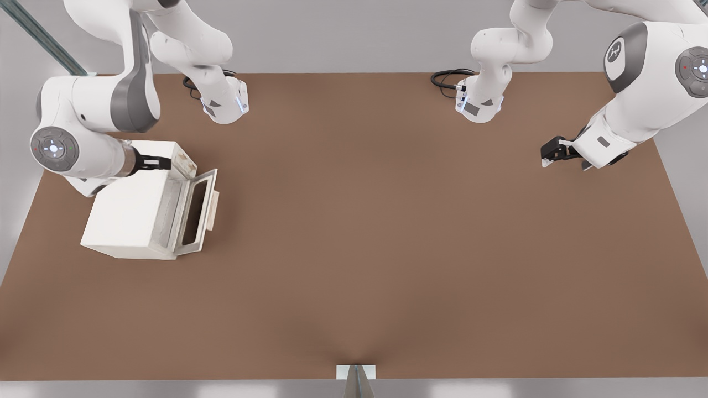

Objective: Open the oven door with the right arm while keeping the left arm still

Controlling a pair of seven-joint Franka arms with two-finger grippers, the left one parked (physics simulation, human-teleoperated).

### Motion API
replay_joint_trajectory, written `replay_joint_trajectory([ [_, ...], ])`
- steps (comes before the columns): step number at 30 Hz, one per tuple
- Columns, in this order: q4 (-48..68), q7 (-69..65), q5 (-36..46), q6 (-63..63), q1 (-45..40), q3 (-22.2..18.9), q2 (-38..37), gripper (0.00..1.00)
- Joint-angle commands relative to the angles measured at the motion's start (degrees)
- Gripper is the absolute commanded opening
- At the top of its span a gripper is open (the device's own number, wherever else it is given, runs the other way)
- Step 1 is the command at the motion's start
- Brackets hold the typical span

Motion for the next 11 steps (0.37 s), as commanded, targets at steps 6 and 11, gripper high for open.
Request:
replay_joint_trajectory([
  [6,-1.6,-3.4,2.3,6.7,-0.1,-0.2,-0.8,1.00],
  [11,-1.5,-3.4,2.3,6.8,-0.1,-0.2,-0.8,1.00],
])
